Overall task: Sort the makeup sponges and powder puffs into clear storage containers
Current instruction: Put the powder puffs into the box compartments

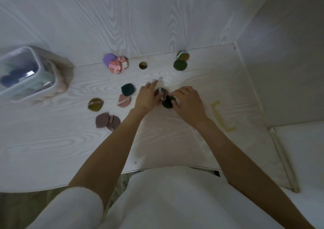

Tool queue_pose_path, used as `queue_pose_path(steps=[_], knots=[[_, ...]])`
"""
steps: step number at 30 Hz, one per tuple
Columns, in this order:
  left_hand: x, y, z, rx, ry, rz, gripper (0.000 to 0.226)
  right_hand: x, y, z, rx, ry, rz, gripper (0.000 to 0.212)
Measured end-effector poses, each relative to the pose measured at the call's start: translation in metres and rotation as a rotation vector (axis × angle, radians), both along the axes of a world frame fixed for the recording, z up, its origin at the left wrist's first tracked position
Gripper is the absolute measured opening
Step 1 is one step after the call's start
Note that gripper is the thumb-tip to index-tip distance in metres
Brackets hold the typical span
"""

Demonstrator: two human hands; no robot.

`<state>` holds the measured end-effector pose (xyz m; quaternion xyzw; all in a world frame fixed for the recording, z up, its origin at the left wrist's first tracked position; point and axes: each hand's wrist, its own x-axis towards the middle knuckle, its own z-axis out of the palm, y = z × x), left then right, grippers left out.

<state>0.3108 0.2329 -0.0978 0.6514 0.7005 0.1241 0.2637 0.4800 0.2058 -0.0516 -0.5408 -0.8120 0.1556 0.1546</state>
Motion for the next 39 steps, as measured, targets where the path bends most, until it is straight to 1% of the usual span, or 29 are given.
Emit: queue_pose_path(steps=[2, 3, 5, 7, 10, 12, 14, 16, 18, 19, 21, 24, 27, 29, 31, 35, 37, 39], knots=[[0.003, 0.004, -0.007, -0.035, 0.008, -0.053, 0.056, -0.009, -0.001, -0.001, -0.012, -0.021, -0.032, 0.021], [0.002, 0.003, -0.009, -0.037, -0.036, -0.031, 0.054, -0.013, -0.002, -0.002, -0.016, -0.036, -0.043, 0.021], [-0.003, -0.001, -0.015, -0.029, -0.132, 0.018, 0.043, -0.019, -0.005, -0.005, -0.020, -0.061, -0.056, 0.021], [-0.011, -0.009, -0.018, -0.014, -0.158, 0.031, 0.029, -0.025, -0.010, -0.008, -0.008, -0.076, -0.054, 0.020], [-0.026, -0.023, -0.024, 0.071, -0.215, 0.062, 0.018, -0.036, -0.020, -0.014, 0.005, -0.097, -0.038, 0.018], [-0.033, -0.029, -0.017, 0.167, -0.314, 0.088, 0.013, -0.043, -0.027, -0.018, 0.015, -0.120, -0.025, 0.018], [-0.038, -0.029, -0.001, 0.250, -0.463, 0.160, 0.013, -0.049, -0.033, -0.019, -0.014, -0.134, -0.014, 0.021], [-0.048, -0.033, 0.021, 0.232, -0.578, 0.279, 0.017, -0.058, -0.035, -0.019, -0.048, -0.170, 0.009, 0.021], [-0.070, -0.046, 0.033, 0.219, -0.635, 0.380, 0.018, -0.074, -0.036, -0.020, -0.061, -0.147, 0.066, 0.020], [-0.085, -0.057, 0.034, 0.211, -0.631, 0.421, 0.017, -0.086, -0.036, -0.020, -0.085, -0.102, 0.095, 0.020], [-0.116, -0.085, 0.029, 0.187, -0.567, 0.504, 0.014, -0.114, -0.038, -0.022, -0.162, -0.034, 0.150, 0.024], [-0.157, -0.130, 0.016, 0.145, -0.527, 0.630, 0.011, -0.159, -0.041, -0.025, -0.247, -0.019, 0.212, 0.033], [-0.181, -0.161, 0.011, 0.141, -0.520, 0.673, 0.020, -0.194, -0.048, -0.031, -0.350, -0.025, 0.210, 0.046], [-0.185, -0.170, 0.014, 0.153, -0.514, 0.674, 0.027, -0.207, -0.052, -0.038, -0.403, -0.059, 0.191, 0.050], [-0.183, -0.174, 0.016, 0.174, -0.510, 0.663, 0.029, -0.213, -0.057, -0.045, -0.439, -0.036, 0.130, 0.047], [-0.168, -0.171, 0.018, 0.173, -0.499, 0.588, 0.028, -0.191, -0.057, -0.045, -0.490, 0.145, -0.066, 0.025], [-0.157, -0.167, 0.021, 0.167, -0.467, 0.518, 0.023, -0.166, -0.058, -0.034, -0.435, 0.209, -0.123, 0.019], [-0.139, -0.157, 0.028, 0.148, -0.445, 0.429, 0.019, -0.126, -0.060, -0.016, -0.319, 0.257, -0.161, 0.016]])
